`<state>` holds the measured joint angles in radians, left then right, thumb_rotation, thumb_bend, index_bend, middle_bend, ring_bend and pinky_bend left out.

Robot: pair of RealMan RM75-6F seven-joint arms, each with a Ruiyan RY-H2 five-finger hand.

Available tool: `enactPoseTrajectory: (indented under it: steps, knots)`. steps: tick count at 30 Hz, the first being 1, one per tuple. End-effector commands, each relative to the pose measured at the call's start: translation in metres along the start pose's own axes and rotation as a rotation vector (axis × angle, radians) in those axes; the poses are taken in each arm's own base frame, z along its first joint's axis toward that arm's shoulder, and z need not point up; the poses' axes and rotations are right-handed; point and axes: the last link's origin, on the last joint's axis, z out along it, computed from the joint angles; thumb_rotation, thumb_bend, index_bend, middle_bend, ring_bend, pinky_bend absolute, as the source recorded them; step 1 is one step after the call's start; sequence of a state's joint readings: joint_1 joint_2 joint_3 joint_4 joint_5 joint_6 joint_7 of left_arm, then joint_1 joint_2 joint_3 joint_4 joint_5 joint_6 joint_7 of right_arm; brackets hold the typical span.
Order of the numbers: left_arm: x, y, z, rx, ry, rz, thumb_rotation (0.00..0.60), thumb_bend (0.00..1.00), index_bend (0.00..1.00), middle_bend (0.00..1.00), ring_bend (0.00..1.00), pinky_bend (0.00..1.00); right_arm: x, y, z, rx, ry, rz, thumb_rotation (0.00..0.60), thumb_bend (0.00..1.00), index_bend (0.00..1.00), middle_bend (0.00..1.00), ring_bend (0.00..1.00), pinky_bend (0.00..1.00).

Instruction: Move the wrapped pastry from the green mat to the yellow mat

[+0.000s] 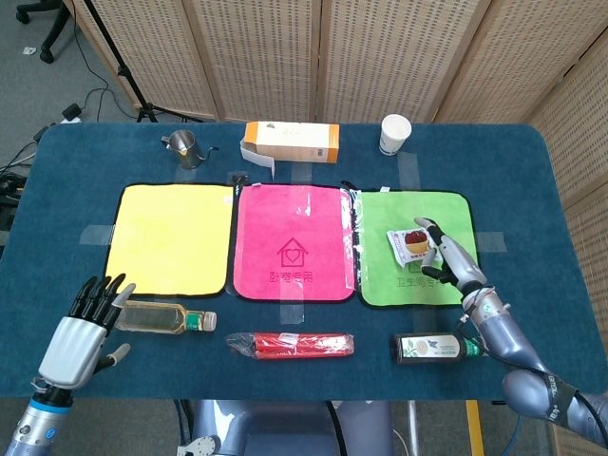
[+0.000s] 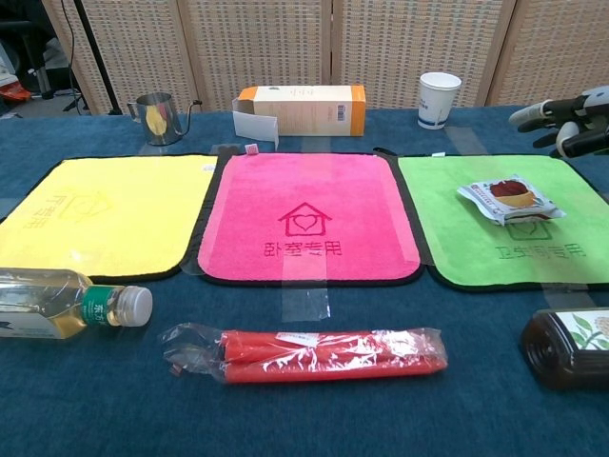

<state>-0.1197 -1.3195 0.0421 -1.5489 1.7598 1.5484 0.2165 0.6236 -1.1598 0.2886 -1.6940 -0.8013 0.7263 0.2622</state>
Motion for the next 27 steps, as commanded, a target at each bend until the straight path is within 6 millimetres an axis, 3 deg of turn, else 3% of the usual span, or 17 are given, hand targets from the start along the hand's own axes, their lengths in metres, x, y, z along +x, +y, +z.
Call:
enactPoseTrajectory:
  steps: [1, 27]
  knots:
    - [0.0, 0.0, 0.0, 0.0, 0.001, 0.001, 0.6, 0.09, 0.0, 0.0, 0.0, 0.0, -0.002, 0.006, 0.007, -0.027, -0.011, -0.011, 0.6, 1.0, 0.02, 0.0, 0.0, 0.0]
    - [-0.001, 0.005, -0.003, -0.021, -0.003, -0.001, 0.6, 0.09, 0.0, 0.0, 0.0, 0.0, 0.004, 0.042, 0.018, -0.112, -0.012, 0.003, 0.6, 1.0, 0.02, 0.0, 0.0, 0.0]
